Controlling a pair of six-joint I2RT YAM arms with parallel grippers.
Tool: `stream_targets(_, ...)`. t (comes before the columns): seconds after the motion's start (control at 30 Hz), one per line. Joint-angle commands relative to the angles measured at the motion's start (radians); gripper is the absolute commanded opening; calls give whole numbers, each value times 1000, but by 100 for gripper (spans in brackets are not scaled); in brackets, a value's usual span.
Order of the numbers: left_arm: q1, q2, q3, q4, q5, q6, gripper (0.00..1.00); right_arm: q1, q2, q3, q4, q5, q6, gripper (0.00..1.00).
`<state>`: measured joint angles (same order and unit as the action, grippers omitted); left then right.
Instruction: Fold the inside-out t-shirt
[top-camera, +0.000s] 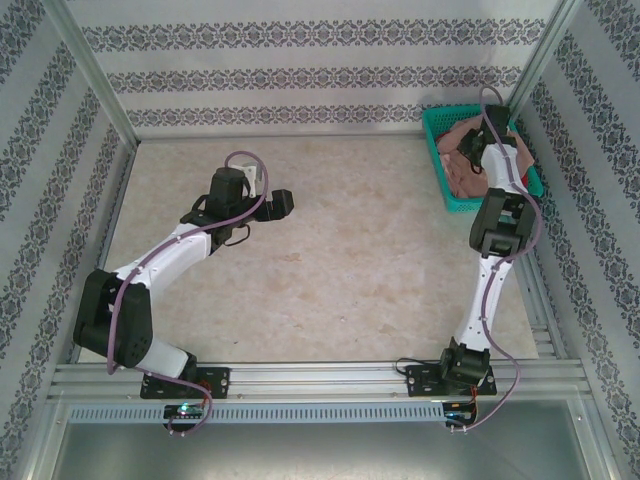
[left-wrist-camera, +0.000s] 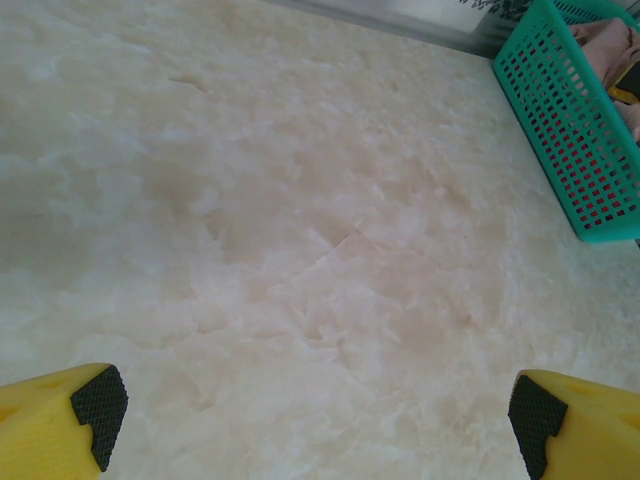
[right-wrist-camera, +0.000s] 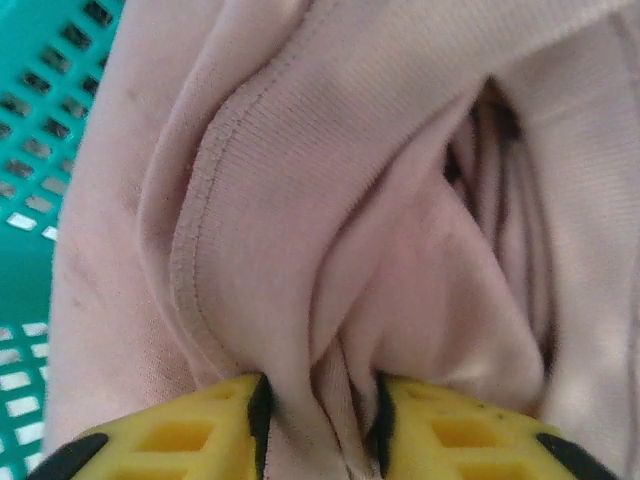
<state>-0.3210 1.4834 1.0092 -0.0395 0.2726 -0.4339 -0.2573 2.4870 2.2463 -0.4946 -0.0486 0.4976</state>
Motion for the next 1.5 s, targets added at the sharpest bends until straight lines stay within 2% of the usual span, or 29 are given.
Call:
stream_targets(0.0, -11, 15, 34, -46, -19, 24, 100, 3, 5, 69, -30, -33, -21, 21)
stream_targets(0.1, -12, 17, 29, -50, -20, 24, 100, -6, -29, 93, -37, -70, -28, 0)
stream_targets(0.2, -12, 4, 25, -60, -27, 22, 100, -6, -168, -27, 35, -135, -23, 0)
stream_targets(0.4, -13, -43, -15, -23, -29, -14, 100, 14, -634, -573, 428, -245, 107, 0)
stream_targets(0.53, -21, -71, -30, 1, -28, -37, 100, 81, -953, -857, 616, -178, 148, 0)
stream_targets(0.63, -27, -89, -30, 6, -35, -40, 100, 140, -1094, -889, 643, -126, 140, 0)
stream_targets(0.7, -27, -104, -29, 3, -38, -40, 100, 167, -1128, -830, 615, -131, 138, 0)
stream_targets(0.8, -27, -134, -30, 2, -65, -39, 100, 226, -1136, -685, 574, -212, 141, 0)
stream_targets(0.9, -28, -175, -44, 3, -113, -40, 100, 348, -1119, -506, 461, -246, 63, 0)
stream_targets(1.0, -26, -231, -55, -12, -164, -27, 100, 480, -1107, -446, 409, -220, 15, 0)
stream_targets(1.27, -26, -434, -133, -113, -464, -21, 100, 743, -954, -336, 332, -306, 19, 0)
stream_targets(1.37, -24, -510, -179, -135, -541, -21, 100, 768, -925, -340, 307, -353, 70, 0)
stream_targets(1.47, -23, -546, -201, -153, -539, -17, 100, 702, -939, -458, 297, -351, 151, 0)
